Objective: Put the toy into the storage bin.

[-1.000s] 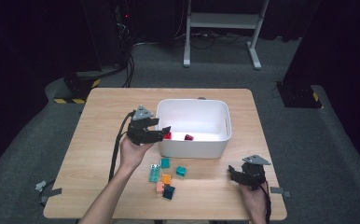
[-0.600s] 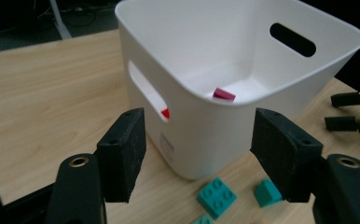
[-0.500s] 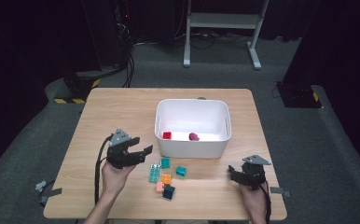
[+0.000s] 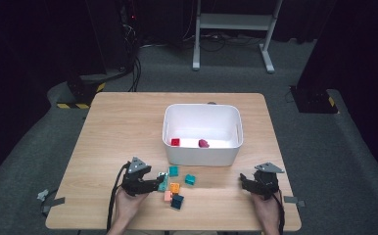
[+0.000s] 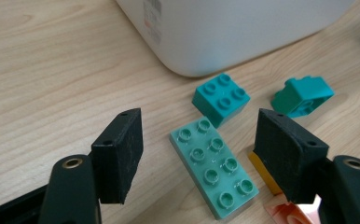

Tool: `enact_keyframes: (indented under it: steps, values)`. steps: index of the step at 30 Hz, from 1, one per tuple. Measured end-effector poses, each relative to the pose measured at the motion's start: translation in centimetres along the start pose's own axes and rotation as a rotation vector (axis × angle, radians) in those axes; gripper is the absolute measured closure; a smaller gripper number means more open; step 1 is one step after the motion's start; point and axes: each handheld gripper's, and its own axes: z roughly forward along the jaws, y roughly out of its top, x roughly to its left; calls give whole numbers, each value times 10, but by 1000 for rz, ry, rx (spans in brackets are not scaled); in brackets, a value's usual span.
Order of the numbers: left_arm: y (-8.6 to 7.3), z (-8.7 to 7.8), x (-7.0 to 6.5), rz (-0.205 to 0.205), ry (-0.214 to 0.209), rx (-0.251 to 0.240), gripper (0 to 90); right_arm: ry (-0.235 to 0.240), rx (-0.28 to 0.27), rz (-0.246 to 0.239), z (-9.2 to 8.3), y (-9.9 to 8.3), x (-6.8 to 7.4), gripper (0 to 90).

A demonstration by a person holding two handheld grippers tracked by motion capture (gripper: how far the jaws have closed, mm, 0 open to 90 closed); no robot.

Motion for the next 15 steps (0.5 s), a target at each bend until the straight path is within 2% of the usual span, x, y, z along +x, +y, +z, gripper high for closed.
enact_keyframes:
  steps: [4,15]
  values:
    - [-5,8,-2,-6,-4,17,334,0,0,0,0,0,0,230]
    - [-12,21,-2,-3,19,44,341,0,0,0,0,0,0,230]
